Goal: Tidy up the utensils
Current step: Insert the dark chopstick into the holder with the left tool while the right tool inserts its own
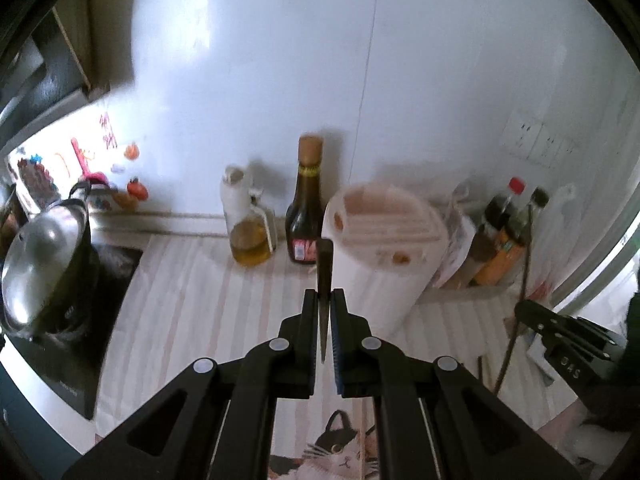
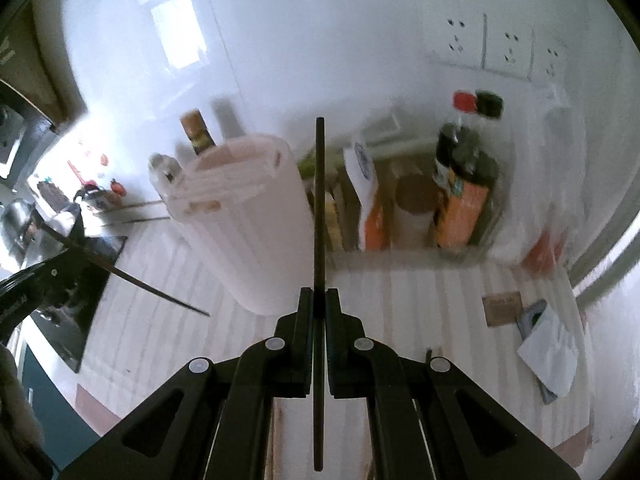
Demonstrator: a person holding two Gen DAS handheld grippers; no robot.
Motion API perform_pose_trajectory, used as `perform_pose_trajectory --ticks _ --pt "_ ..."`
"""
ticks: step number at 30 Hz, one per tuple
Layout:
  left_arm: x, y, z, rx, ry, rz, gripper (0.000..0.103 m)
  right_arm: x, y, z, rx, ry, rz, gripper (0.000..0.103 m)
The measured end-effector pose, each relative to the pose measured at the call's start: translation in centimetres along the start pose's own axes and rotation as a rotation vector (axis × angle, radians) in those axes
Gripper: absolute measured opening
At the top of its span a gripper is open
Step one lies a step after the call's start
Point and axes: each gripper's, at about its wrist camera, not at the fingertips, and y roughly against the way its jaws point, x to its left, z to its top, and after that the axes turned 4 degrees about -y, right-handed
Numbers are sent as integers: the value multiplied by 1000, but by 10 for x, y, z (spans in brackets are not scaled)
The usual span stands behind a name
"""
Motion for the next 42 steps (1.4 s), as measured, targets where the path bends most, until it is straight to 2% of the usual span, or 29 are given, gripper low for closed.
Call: perform_pose_trajectory --ticks 6,13,22,27,31,37,42 --pt "2 34 33 -87 3 -2 4 14 21 35 -73 4 57 5" --pt "7 70 85 -204 9 3 4 35 40 94 -179 23 115 5" --pt "-1 72 150 -287 -11 -13 4 60 29 167 -258 39 149 5" --pt "-8 49 171 -271 -23 -34 4 69 8 194 -290 37 153 5" --pt "-8 19 177 -227 -17 -64 4 70 -18 207 -301 14 160 5" --pt "1 -31 177 -133 12 -93 4 68 -59 206 -324 -14 179 5" --pt "6 -61 172 -80 14 -83 4 60 -82 198 -348 -25 182 5"
